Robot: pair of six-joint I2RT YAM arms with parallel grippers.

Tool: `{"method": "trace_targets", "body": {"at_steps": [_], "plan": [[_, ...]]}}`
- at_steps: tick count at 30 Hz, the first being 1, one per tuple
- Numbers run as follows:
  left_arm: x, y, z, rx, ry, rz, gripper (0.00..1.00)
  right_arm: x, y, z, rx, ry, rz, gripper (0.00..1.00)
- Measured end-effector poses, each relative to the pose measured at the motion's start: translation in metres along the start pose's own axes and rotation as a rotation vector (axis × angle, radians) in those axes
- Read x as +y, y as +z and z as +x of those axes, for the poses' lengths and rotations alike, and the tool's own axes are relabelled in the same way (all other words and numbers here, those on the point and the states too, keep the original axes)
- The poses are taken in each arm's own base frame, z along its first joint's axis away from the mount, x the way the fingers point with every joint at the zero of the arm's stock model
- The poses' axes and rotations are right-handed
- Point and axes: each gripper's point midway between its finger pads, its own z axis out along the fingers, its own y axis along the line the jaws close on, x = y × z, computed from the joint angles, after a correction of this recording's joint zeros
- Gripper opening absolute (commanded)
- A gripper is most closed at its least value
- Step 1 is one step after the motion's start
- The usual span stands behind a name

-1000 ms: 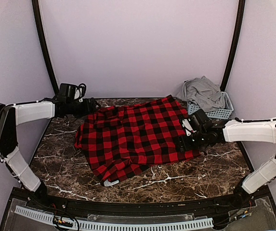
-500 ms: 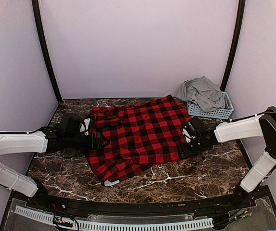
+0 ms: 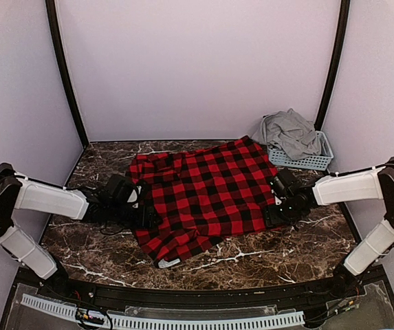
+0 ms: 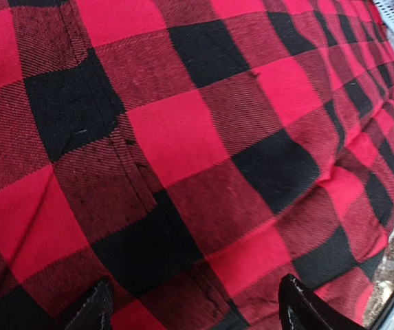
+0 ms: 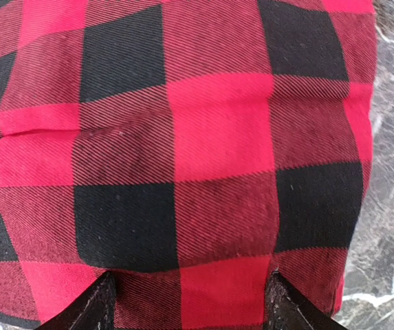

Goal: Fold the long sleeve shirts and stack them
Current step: Pick up the sleeve from the center of the board.

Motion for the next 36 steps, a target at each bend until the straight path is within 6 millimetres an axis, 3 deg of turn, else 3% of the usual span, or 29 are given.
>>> {"method": "trace_targets", "body": {"at_steps": [8, 15, 19, 24, 30, 36], "plan": [[0.006, 0.022, -0.023, -0.012, 0.044, -0.096, 0.80, -0.010, -0.003, 0.000, 0.028, 0.001, 0.068, 0.72], [0.002, 0.011, -0.027, -0.029, 0.075, -0.108, 0.84, 0.000, -0.022, -0.008, -0.013, -0.020, 0.005, 0.74], [-0.037, -0.018, -0.039, -0.097, 0.122, 0.004, 0.84, 0.016, -0.036, -0.021, -0.073, -0.028, -0.076, 0.74], [-0.091, -0.042, -0.025, -0.104, 0.220, 0.161, 0.79, 0.026, -0.034, -0.025, -0.086, -0.038, -0.121, 0.74], [-0.128, -0.042, 0.013, -0.028, 0.350, 0.256, 0.74, 0.030, -0.020, -0.025, -0.074, -0.062, -0.122, 0.74], [-0.163, -0.015, 0.054, 0.083, 0.515, 0.284, 0.70, 0.028, -0.011, -0.026, -0.065, -0.066, -0.127, 0.74]]}}
